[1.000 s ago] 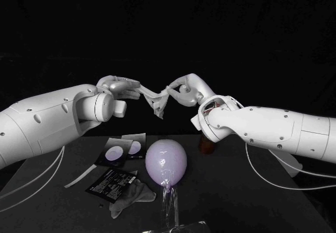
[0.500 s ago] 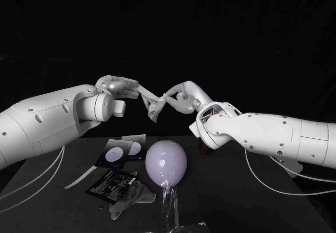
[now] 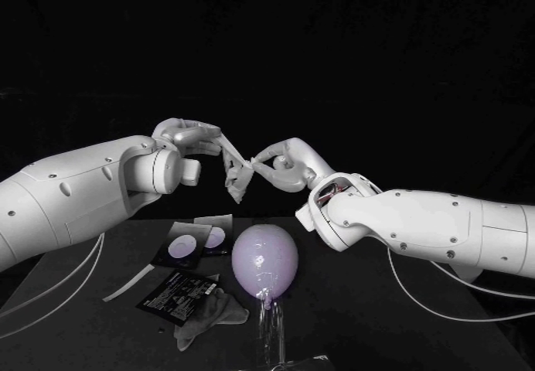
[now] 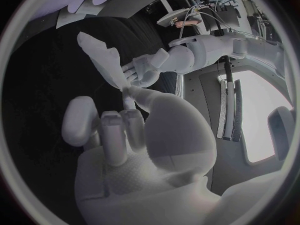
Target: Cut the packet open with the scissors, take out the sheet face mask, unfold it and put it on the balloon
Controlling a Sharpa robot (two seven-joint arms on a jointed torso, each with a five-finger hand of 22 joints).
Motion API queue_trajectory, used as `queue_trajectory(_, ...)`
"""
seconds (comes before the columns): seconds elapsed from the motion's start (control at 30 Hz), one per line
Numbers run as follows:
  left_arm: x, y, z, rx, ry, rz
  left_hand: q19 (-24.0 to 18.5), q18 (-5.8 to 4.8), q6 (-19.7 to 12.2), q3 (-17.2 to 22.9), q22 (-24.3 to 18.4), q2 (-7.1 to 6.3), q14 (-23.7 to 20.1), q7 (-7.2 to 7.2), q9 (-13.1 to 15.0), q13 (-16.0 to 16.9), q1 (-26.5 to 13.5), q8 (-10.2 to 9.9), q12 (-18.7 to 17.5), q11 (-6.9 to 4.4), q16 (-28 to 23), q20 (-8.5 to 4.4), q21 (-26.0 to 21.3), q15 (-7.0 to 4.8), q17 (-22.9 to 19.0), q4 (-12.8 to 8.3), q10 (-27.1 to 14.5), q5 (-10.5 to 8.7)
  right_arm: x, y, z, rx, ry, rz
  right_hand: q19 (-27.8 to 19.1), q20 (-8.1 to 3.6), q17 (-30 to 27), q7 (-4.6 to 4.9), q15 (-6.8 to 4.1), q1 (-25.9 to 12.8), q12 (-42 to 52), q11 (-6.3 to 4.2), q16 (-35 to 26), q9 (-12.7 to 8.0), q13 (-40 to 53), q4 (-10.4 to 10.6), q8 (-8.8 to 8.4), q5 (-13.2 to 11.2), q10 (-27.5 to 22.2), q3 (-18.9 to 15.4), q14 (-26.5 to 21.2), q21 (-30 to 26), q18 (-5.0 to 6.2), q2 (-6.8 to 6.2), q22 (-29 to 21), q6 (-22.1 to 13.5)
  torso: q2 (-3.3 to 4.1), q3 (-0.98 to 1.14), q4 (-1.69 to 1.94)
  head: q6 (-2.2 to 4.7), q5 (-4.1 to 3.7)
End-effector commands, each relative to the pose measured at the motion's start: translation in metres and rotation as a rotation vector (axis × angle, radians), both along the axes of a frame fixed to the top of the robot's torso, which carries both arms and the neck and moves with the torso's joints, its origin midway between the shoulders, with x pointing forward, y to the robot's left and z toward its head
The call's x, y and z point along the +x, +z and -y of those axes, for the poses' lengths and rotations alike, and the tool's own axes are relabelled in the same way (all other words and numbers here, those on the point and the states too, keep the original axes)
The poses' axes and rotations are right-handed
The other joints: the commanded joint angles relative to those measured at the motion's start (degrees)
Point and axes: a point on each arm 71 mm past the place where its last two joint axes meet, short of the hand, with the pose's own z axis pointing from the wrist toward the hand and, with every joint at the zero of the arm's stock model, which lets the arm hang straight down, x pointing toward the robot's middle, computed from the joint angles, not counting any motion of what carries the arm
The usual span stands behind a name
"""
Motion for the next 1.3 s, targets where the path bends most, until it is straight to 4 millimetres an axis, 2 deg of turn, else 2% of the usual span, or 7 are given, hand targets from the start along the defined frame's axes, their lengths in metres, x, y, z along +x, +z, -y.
queue_trajectory(0.03,0.000,0.006,0.003,-0.012,0.001,0.062,-0.3,1.00,0.3,0.3,0.1,0.00,0.0,-0.04,0.1,0.1,0.4,0.2,0.1,-0.35,-0.3,-0.03,0.3,-0.50,0.1,0.1,0.7,0.35,-0.004,-0.003,-0.006,0.036,0.020,-0.004,-0.4,0.03,15.0,-0.11,-0.20,-0.7,-0.6,-0.29,0.3,0.0,10.2,0.3,-0.17,0.2,3.3,0.1,6.0,-0.5,0.68,0.20,-0.2,0.3,0.02,0.00,-0.08,-0.05,0.07)
queue_trajectory(0.2,0.001,0.007,0.005,-0.008,0.006,0.075,-0.3,1.00,0.3,0.3,0.1,0.00,-0.1,-0.03,0.1,0.0,0.4,0.1,0.1,-0.34,-0.4,-0.02,0.3,-0.48,0.1,0.1,0.6,0.35,-0.008,-0.007,-0.015,0.054,0.057,-0.022,-0.4,0.04,15.0,-0.13,-0.20,-0.7,-0.6,-0.30,0.3,0.0,10.2,0.3,-0.17,0.2,3.3,0.1,6.0,-0.5,0.69,0.24,-0.2,0.3,0.02,0.03,0.11,-0.02,0.12)
queue_trajectory(0.33,0.002,0.007,0.004,-0.003,0.012,0.081,-0.3,1.00,0.3,0.3,0.1,0.00,-0.1,-0.03,0.1,0.0,0.4,0.1,0.1,-0.33,-0.4,-0.02,0.3,-0.48,0.1,0.1,0.6,0.35,-0.010,-0.008,-0.019,0.073,0.085,-0.029,-0.3,0.04,15.0,-0.15,-0.20,-0.6,-0.6,-0.31,0.3,0.0,10.2,0.2,-0.16,0.2,3.3,0.2,6.0,-0.4,0.64,0.29,-0.1,0.3,0.03,-0.01,-0.14,0.07,0.25)
queue_trajectory(0.53,0.003,0.007,0.006,0.015,0.006,0.087,-0.4,0.99,0.3,0.3,0.1,-0.01,-0.1,-0.02,0.1,0.0,0.4,0.1,0.1,-0.33,-0.4,-0.01,0.3,-0.47,0.1,0.1,0.6,0.35,-0.004,-0.003,-0.010,0.110,0.043,-0.009,-0.3,0.05,15.0,-0.15,-0.20,-0.6,-0.6,-0.31,0.3,0.0,10.2,0.2,-0.17,0.2,3.3,0.3,6.0,-0.3,0.62,0.34,0.0,0.2,-0.07,-0.03,0.09,0.11,0.05)
queue_trajectory(0.63,0.003,0.004,0.006,0.028,0.002,0.086,-0.4,0.99,0.3,0.3,0.1,-0.02,-0.1,-0.02,0.1,0.0,0.4,0.1,0.0,-0.33,-0.4,-0.01,0.3,-0.47,0.1,0.1,0.6,0.35,0.001,0.005,-0.003,0.131,0.029,0.009,-0.1,0.05,15.0,-0.16,-0.20,-0.5,-0.4,-0.32,0.3,0.0,10.3,0.1,-0.16,0.2,3.4,0.3,6.0,-0.1,0.57,0.35,0.3,0.2,-0.07,-0.05,-0.13,0.07,0.29)
queue_trajectory(1.1,0.008,-0.010,0.003,0.066,0.014,0.061,-0.4,0.98,0.4,0.3,0.1,-0.03,-0.2,0.00,0.1,0.0,0.3,0.1,0.0,-0.31,-0.5,0.02,0.3,-0.45,0.1,0.1,0.5,0.34,0.025,0.056,0.012,0.150,-0.011,0.127,0.4,0.04,15.0,-0.22,-0.24,-0.3,0.0,-0.37,0.3,0.1,10.7,-0.2,-0.05,0.2,3.6,0.6,6.0,0.5,0.40,0.36,1.0,0.3,-0.05,-0.06,-0.07,0.19,-0.05)
queue_trajectory(1.3,0.007,-0.015,0.004,0.065,0.013,0.049,-0.4,0.97,0.4,0.3,0.1,-0.04,-0.2,0.00,0.1,0.0,0.3,0.1,0.0,-0.30,-0.5,0.02,0.3,-0.44,0.1,0.1,0.5,0.34,0.034,0.068,0.015,0.120,-0.020,0.146,0.5,0.04,15.0,-0.22,-0.24,-0.3,0.2,-0.37,0.3,0.1,10.8,-0.3,-0.02,0.2,3.6,0.6,6.0,0.6,0.37,0.32,1.1,0.4,-0.05,-0.05,-0.07,0.45,0.05)
